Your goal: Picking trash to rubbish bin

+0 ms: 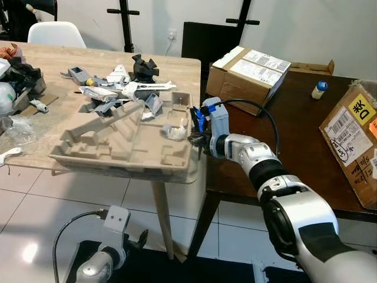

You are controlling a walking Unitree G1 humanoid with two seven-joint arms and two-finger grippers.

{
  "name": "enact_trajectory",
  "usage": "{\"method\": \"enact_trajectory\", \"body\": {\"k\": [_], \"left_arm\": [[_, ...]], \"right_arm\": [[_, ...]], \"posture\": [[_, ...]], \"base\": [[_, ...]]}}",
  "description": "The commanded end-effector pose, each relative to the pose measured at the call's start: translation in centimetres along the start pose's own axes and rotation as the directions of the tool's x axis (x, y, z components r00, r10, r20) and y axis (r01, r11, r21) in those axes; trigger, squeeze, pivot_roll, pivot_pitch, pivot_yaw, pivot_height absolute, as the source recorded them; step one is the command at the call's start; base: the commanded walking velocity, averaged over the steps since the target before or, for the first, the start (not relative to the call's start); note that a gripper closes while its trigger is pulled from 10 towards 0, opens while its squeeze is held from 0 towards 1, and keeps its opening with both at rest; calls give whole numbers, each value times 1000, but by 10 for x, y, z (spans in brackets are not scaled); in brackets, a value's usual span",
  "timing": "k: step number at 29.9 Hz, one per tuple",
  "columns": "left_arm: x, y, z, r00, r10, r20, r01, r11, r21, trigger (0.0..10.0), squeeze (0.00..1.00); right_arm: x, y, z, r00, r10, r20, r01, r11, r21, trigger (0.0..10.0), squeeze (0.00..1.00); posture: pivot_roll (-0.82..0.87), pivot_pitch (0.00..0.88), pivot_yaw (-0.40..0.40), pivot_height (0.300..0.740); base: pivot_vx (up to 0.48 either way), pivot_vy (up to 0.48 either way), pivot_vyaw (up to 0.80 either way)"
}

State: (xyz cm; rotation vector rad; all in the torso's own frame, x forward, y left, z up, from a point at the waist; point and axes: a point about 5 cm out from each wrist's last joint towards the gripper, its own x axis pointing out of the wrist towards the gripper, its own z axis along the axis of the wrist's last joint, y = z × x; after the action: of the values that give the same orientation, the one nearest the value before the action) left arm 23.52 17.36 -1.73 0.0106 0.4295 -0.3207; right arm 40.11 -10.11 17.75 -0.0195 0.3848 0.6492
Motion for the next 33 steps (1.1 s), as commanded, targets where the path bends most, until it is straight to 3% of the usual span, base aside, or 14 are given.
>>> {"method": "enact_trajectory", "body": {"k": [1, 2, 4, 5, 6, 7, 17, 21, 22, 24, 25, 33], "left_arm": [[-3, -1, -5, 1000, -4, -20, 3, 1000, -14, 10000, 0], [-3, -1, -6, 1000, -4, -21, 4, 1000, -14, 10000, 0], [-3, -1, -6, 1000, -5, -21, 5, 1000, -14, 10000, 0], [-3, -1, -6, 1000, -5, -21, 5, 1000, -14, 10000, 0], [-3, -1, -6, 1000, -6, -21, 5, 1000, -14, 10000, 0], [-2, -2, -5, 1000, -7, -20, 6, 1000, -14, 10000, 0], [-3, -2, -4, 1000, -8, -17, 7, 1000, -14, 10000, 0], [-3, -2, -5, 1000, -10, -19, 9, 1000, -16, 10000, 0], [-2, -3, -5, 1000, -12, -19, 11, 1000, -16, 10000, 0], [-2, -3, -5, 1000, -13, -19, 12, 1000, -16, 10000, 0], [-2, -4, -5, 1000, -14, -18, 14, 1000, -16, 10000, 0], [-2, -3, -4, 1000, -15, -17, 15, 1000, -14, 10000, 0]], "right_arm": [[-1, -3, -22, 995, 0, -99, -1, 1000, -4, 4431, 0], [1, 1, -19, 996, 36, -79, -36, 999, -9, 10000, 0], [2, 4, -16, 996, 66, -63, -67, 998, -15, 10000, 0], [3, 8, -14, 994, 96, -50, -97, 995, -20, 10000, 804], [4, 10, -13, 993, 114, -43, -115, 993, -23, 10000, 804], [5, 15, -12, 988, 151, -39, -152, 988, -20, 10000, 1000], [1, 16, 3, 979, 202, -36, -204, 973, -106, 10000, 1000], [-4, 5, 15, 992, 128, -16, -129, 978, -163, 10000, 1000], [-5, 2, 17, 996, 93, -15, -94, 978, -188, 10000, 627], [-6, -1, 18, 997, 72, -15, -74, 976, -204, 10000, 627], [-8, -3, 21, 998, 61, -8, -62, 977, -203, 10000, 0], [-17, -11, 35, 997, 75, 26, -67, 968, -240, 10000, 0]], "posture": [[40, 131, -61, 740], [40, 131, -61, 740], [40, 131, -61, 740], [40, 131, -61, 740], [40, 131, -61, 740], [38, 134, -59, 740], [38, 135, -60, 740], [36, 134, -59, 740], [36, 134, -58, 740], [36, 134, -58, 740], [36, 134, -58, 740], [41, 139, -58, 740]], "base": [[0, 0, 0], [0, 0, 0], [0, 0, 0], [0, 0, 0], [0, 0, 0], [0, 0, 0], [0, 0, 0], [0, 0, 0], [0, 0, 0], [0, 0, 0], [0, 0, 0], [0, 0, 0]]}}
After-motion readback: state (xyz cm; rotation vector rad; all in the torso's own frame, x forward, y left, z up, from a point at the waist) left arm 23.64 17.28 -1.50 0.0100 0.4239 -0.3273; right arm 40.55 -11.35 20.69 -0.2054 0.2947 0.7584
